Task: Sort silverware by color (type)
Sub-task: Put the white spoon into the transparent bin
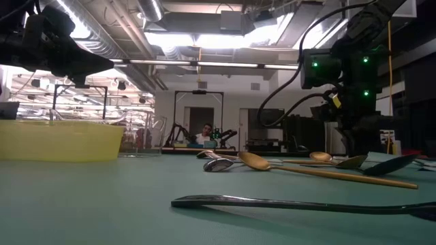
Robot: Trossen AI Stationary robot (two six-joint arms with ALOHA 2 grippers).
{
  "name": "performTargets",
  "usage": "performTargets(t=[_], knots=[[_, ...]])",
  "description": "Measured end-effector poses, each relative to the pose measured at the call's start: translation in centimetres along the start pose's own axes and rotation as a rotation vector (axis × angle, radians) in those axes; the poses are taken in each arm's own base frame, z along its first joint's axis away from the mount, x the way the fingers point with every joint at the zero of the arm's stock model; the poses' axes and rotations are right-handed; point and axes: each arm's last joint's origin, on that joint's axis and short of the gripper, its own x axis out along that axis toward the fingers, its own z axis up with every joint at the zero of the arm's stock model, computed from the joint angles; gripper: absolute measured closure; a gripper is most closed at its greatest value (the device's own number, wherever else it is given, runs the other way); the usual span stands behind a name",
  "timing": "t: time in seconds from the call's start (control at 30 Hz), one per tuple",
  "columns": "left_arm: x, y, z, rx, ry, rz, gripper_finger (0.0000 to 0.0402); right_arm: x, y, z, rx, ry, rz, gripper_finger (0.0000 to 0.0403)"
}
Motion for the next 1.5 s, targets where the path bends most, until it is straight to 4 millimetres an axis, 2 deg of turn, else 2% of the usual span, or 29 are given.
performTargets(t=[0.6,0.8,1.23,1.5], knots=[[0.0,0.0,0.0,0.001,0.001,0.000,0.0396,-0.3,0.0,0.0,-0.003,0.018,0.007,0.0399],[0.0,0.0,0.0,0.000,0.000,0.000,0.0396,-2.3,-0.5,1.5,0.000,-0.024,0.002,0.0401],[0.0,0.0,0.0,0.000,0.000,0.000,0.0396,-8.0,-2.1,5.3,-0.018,-0.211,-0.079,0.0401],[0.0,0.0,0.0,0.001,0.000,0.000,0.0396,-9.6,-2.5,7.3,-0.010,-0.411,-0.097,0.0401]])
